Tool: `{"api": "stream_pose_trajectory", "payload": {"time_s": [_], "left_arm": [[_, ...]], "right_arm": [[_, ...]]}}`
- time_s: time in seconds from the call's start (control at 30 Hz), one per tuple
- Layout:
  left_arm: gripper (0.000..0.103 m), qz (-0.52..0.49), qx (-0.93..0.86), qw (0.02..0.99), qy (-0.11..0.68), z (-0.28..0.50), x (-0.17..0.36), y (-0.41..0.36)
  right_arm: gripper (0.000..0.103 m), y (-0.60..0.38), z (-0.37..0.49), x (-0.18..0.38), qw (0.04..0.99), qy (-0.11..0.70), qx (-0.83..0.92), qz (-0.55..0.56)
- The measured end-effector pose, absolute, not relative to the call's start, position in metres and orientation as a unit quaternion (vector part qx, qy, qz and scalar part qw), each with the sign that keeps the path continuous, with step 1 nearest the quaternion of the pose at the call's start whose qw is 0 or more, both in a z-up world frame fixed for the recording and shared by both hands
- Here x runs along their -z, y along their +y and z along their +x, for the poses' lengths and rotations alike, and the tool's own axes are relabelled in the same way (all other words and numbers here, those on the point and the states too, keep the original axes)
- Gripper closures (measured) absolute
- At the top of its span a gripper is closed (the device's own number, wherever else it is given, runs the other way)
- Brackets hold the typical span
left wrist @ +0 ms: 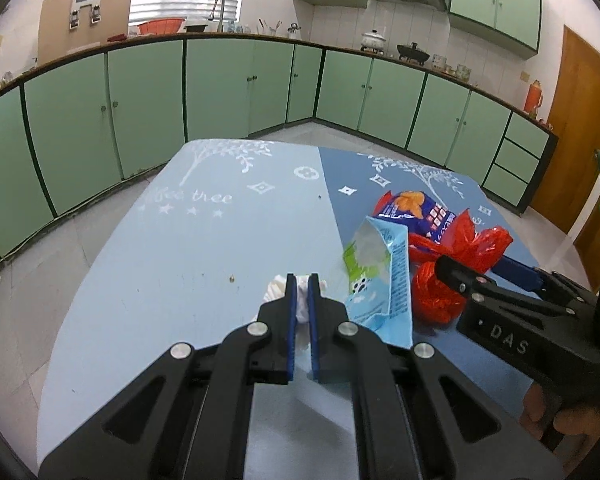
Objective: Collect trash
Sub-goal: 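Grasp the white tissue with the left tool while the right tool grasps a red plastic bag, then carry the tissue and red plastic bag to the bin and release both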
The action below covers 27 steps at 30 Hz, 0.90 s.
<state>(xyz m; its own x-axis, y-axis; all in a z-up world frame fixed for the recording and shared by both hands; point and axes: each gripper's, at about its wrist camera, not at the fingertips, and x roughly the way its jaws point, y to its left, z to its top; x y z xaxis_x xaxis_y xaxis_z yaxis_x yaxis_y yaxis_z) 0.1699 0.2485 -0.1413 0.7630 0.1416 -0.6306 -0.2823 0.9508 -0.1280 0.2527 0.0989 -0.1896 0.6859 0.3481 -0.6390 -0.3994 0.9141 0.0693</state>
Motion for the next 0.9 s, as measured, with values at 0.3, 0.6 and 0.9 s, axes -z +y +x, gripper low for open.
{"api": "stream_pose_trajectory", "payload": {"time_s": [0.3,0.6,0.9], "left_arm": [[0.099,-0.103,-0.112,0.936,0.317,0.165,0.131,0.244],[0.099,-0.091,-0.078,0.950,0.287,0.152,0.098,0.207],[0.099,-0.071,0.006,0.956,0.283,0.160,0.089,0.120]], "right_arm": [[0.081,0.099,0.241,0.182,0.909,0.333,-0.246,-0.046],[0.081,0.049,0.209,0.141,0.925,0.295,-0.239,-0.020],[0.081,-0.040,0.186,0.117,0.945,0.280,-0.169,0.004]]}}
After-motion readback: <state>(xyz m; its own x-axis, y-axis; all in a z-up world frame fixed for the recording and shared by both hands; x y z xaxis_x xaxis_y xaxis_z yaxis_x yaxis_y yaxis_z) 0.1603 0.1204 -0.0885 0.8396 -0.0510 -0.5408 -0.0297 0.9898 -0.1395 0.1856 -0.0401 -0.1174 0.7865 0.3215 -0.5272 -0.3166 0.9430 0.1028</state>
